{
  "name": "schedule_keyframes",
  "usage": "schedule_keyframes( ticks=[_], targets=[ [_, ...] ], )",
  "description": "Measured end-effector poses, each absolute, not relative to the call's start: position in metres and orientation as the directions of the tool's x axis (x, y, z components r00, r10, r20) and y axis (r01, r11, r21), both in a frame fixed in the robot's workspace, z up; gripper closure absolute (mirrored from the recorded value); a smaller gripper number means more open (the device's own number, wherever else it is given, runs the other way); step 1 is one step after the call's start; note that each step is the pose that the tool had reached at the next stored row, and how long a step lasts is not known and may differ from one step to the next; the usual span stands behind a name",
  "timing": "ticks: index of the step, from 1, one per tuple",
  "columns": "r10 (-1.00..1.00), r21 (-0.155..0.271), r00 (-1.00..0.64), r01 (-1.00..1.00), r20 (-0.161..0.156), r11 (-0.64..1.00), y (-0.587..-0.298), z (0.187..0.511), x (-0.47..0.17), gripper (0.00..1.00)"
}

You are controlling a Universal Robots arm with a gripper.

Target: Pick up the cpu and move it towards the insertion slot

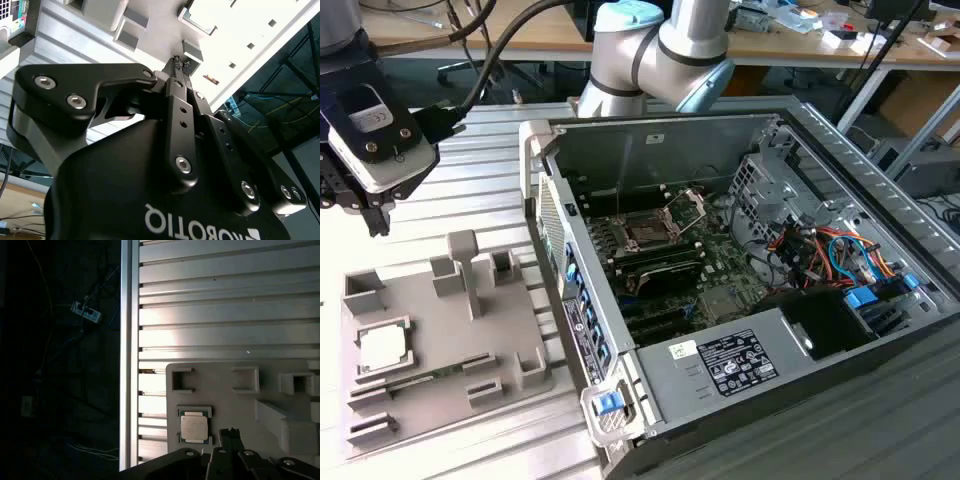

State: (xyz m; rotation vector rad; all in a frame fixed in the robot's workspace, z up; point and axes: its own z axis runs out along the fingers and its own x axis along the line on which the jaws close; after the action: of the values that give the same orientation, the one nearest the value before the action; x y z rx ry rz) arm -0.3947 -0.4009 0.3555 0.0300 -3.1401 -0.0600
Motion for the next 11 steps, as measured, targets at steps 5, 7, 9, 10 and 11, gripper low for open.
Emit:
schedule_keyframes(
  ticks=[5,7,9,10,11],
  targets=[
    [-0.019,0.038,-1.0,-0.019,0.001,0.999,-0.4009,0.3548,-0.3949,0.89],
    [-0.019,0.038,-1.0,-0.019,0.001,0.999,-0.4009,0.3544,-0.3949,0.89],
    [-0.019,0.038,-1.0,-0.019,0.001,0.999,-0.4009,0.354,-0.3949,0.89],
    [-0.019,0.038,-1.0,-0.019,0.0,0.999,-0.4009,0.3537,-0.3949,0.89],
    [-0.019,0.038,-1.0,-0.019,0.001,0.999,-0.4009,0.3537,-0.3949,0.89]
  ],
)
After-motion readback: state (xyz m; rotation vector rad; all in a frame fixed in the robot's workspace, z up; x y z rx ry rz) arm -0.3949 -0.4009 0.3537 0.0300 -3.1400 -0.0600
